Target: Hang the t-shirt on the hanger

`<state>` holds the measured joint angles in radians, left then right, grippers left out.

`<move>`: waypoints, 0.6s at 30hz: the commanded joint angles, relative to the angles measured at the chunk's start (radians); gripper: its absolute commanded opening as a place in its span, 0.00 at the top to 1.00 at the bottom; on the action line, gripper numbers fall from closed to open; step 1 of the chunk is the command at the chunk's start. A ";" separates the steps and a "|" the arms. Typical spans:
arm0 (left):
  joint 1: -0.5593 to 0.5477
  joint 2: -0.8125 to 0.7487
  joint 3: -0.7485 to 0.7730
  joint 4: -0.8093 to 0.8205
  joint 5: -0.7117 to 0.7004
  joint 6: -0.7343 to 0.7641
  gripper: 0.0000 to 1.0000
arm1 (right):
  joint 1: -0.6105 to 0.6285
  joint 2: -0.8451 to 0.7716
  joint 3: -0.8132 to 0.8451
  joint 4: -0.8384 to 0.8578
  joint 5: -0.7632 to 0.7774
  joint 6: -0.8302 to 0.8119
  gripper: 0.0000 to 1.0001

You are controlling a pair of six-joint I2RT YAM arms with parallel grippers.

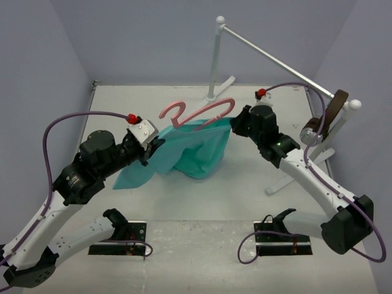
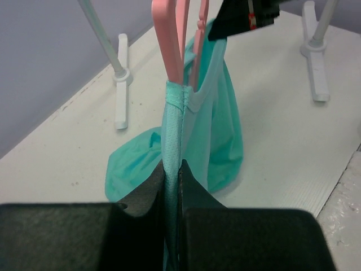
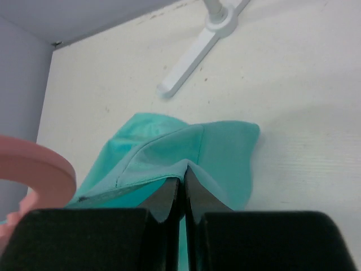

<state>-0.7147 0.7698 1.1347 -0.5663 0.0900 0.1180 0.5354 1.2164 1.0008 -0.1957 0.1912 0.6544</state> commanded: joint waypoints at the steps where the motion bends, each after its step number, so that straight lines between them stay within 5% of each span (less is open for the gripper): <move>1: 0.004 -0.016 0.052 0.035 0.020 0.040 1.00 | -0.092 -0.068 0.150 -0.162 0.039 -0.126 1.00; 12: 0.004 0.075 0.060 0.017 -0.018 0.076 1.00 | -0.130 -0.166 0.358 -0.316 0.003 -0.228 1.00; 18: 0.004 0.182 0.168 0.120 0.148 0.044 1.00 | -0.121 -0.098 0.566 -0.489 -0.340 -0.292 1.00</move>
<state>-0.7147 0.9051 1.1865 -0.5604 0.1556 0.1684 0.4182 1.0845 1.4071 -0.5599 0.0540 0.4395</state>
